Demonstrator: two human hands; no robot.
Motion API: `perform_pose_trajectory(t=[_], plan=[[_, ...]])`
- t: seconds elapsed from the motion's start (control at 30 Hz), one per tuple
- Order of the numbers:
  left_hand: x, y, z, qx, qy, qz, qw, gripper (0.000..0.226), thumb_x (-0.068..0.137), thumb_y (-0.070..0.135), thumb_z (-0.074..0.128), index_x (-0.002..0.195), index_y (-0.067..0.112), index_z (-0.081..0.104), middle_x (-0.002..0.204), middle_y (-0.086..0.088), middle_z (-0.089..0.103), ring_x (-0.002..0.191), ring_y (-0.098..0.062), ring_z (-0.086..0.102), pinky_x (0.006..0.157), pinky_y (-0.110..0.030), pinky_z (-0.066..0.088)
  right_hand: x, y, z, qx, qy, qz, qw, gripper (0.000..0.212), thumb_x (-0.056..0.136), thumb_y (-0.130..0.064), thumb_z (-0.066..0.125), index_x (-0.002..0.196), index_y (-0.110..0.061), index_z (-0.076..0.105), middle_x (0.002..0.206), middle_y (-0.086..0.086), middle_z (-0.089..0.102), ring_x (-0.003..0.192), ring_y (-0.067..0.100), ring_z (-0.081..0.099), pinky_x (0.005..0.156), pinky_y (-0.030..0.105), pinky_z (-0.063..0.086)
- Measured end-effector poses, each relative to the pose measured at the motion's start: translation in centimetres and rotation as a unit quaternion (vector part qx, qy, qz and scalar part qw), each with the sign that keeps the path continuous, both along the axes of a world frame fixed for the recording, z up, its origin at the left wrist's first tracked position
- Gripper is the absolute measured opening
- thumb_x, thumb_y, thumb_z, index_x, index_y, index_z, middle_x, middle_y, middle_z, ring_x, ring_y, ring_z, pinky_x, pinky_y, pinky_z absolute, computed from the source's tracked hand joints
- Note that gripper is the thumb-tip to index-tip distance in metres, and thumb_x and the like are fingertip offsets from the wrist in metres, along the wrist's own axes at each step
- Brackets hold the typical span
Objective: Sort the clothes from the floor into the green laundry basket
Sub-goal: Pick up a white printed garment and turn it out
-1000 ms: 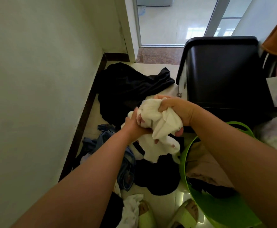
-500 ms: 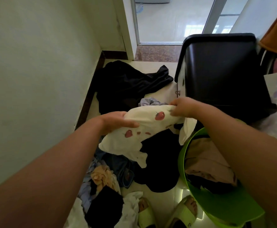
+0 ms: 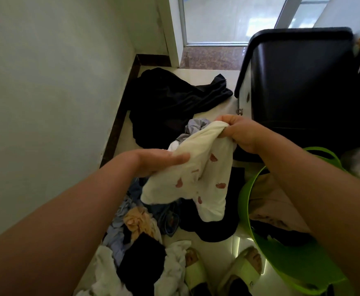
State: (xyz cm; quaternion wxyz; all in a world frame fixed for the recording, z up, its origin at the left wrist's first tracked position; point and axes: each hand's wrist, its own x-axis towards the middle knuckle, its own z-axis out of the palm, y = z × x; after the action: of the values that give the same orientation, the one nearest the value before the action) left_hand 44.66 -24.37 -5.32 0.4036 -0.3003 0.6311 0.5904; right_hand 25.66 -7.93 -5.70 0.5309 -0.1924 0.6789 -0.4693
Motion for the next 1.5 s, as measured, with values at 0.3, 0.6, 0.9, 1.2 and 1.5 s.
perform_pose_trajectory(t=[0.3, 0.6, 0.9, 1.2, 1.5], plan=[[-0.5, -0.6, -0.3, -0.262, 0.12, 0.02, 0.957, 0.034, 0.074, 0.032, 0.078, 0.102, 0.021, 0.062, 0.095, 0.002, 0.064, 0.089, -0.017, 0.061, 0.068, -0.025, 0.048, 0.4, -0.5, -2.6, 0.15, 0.336, 0.104, 0.924, 0.016, 0.082, -0.015, 0.067, 0.095, -0.023, 0.065, 0.097, 0.006, 0.066, 0.088, 0.027, 0.061, 0.078, 0.037, 0.053], [-0.5, -2.4, -0.4, -0.483, 0.205, 0.018, 0.851, 0.024, 0.075, 0.041, 0.066, 0.085, 0.021, 0.057, 0.079, 0.0, 0.061, 0.076, -0.024, 0.059, 0.067, -0.035, 0.047, 1.1, -1.1, -1.5, 0.295, 0.301, 0.379, 0.823, 0.045, 0.078, -0.031, 0.076, 0.118, -0.019, 0.063, 0.111, 0.005, 0.061, 0.102, 0.025, 0.055, 0.092, 0.036, 0.045], [-3.1, -3.4, 1.7, -0.472, 0.288, 0.196, 0.81, 0.008, 0.087, 0.014, 0.054, 0.093, 0.013, 0.048, 0.076, 0.005, 0.048, 0.069, -0.014, 0.046, 0.054, -0.025, 0.034, 0.1, -3.3, -2.5, 0.246, 0.413, 0.019, 0.877, 0.022, 0.092, -0.02, 0.047, 0.091, -0.018, 0.069, 0.077, 0.004, 0.059, 0.068, 0.022, 0.054, 0.053, 0.025, 0.038], [-2.0, -5.6, 2.4, -0.508, 0.291, 0.258, 0.768, 0.012, 0.09, 0.019, 0.052, 0.091, 0.012, 0.043, 0.071, 0.008, 0.043, 0.061, -0.008, 0.039, 0.055, -0.027, 0.034, 0.5, -2.7, -1.6, 0.06, 0.24, -0.034, 0.968, 0.044, 0.093, -0.047, 0.053, 0.102, -0.005, 0.065, 0.074, 0.008, 0.051, 0.066, 0.019, 0.047, 0.063, 0.028, 0.038], [-4.4, -3.8, 4.4, -0.136, 0.215, 0.42, 0.871, 0.032, 0.094, 0.036, 0.052, 0.088, 0.008, 0.063, 0.072, -0.007, 0.067, 0.074, -0.02, 0.062, 0.071, -0.028, 0.052, -0.1, -4.5, -4.1, 0.164, 0.332, -0.135, 0.919, 0.021, 0.089, -0.022, 0.062, 0.111, -0.022, 0.061, 0.107, 0.006, 0.06, 0.087, 0.02, 0.059, 0.072, 0.033, 0.05]])
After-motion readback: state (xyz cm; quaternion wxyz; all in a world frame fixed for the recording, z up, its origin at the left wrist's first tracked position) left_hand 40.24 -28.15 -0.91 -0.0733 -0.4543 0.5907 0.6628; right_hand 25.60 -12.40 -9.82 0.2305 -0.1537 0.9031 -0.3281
